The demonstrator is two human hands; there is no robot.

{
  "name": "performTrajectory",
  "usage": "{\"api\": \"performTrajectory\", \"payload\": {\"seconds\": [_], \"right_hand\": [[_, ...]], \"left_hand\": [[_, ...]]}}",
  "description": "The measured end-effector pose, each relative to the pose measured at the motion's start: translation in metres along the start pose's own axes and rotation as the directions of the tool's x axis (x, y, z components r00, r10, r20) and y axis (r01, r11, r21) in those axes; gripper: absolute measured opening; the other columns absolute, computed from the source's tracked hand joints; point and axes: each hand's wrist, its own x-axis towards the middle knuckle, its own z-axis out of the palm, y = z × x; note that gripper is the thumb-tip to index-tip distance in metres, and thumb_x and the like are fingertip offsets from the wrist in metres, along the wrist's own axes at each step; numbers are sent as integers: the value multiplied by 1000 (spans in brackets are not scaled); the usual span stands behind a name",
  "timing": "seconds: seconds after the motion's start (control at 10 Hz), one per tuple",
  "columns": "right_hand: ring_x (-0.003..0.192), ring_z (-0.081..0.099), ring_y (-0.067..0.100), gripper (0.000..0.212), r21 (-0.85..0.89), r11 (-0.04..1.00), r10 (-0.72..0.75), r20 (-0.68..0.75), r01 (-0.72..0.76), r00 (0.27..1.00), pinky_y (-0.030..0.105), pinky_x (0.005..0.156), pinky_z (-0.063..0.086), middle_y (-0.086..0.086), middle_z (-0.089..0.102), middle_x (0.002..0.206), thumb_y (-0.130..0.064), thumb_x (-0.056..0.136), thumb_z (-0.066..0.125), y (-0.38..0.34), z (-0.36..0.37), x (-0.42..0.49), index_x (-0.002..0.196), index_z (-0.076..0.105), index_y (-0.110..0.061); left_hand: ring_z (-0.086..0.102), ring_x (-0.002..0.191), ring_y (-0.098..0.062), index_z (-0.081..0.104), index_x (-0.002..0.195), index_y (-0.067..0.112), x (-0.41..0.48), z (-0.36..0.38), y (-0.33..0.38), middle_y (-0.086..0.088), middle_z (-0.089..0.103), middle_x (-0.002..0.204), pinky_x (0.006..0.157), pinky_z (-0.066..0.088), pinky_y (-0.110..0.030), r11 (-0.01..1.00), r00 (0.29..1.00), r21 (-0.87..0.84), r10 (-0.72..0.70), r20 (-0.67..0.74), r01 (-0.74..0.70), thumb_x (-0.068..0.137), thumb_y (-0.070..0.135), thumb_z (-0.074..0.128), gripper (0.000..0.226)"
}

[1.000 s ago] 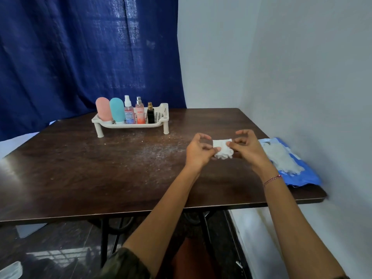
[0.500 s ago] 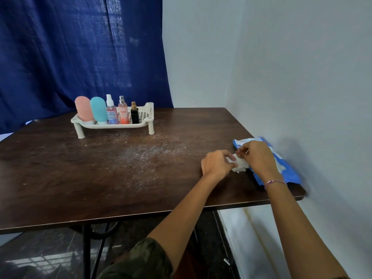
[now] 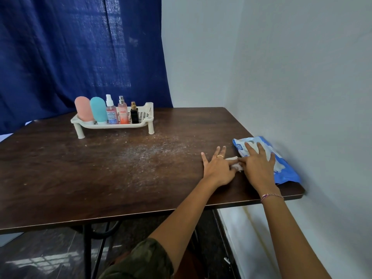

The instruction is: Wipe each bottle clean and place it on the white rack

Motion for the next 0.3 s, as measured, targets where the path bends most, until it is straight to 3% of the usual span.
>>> {"api": "performTrajectory", "payload": {"seconds": [0.1,0.3], "right_hand": [[143,3,25,33,-25,999,20,44,-19,999,58,111,11,-4,17,155,-32,94,51,-2,-1,-1,126,54,-35],[142,11,25,30,30,999,12,-36,-10,999,58,112,11,1,24,153,-29,93,52,-10,-18,0,122,58,-31]], "left_hand": [[-9,146,-15,45,137,38,-3,-4,-4,-2,3,160,110,-18,-54,999,1000,-46,9,5,-8,97,40,39,40],[-8,147,-17,30,145,33,-15,-22,-13,-3,4,160,112,-16,-50,1000,997,-5,7,-76,-7,99,40,32,47]]}}
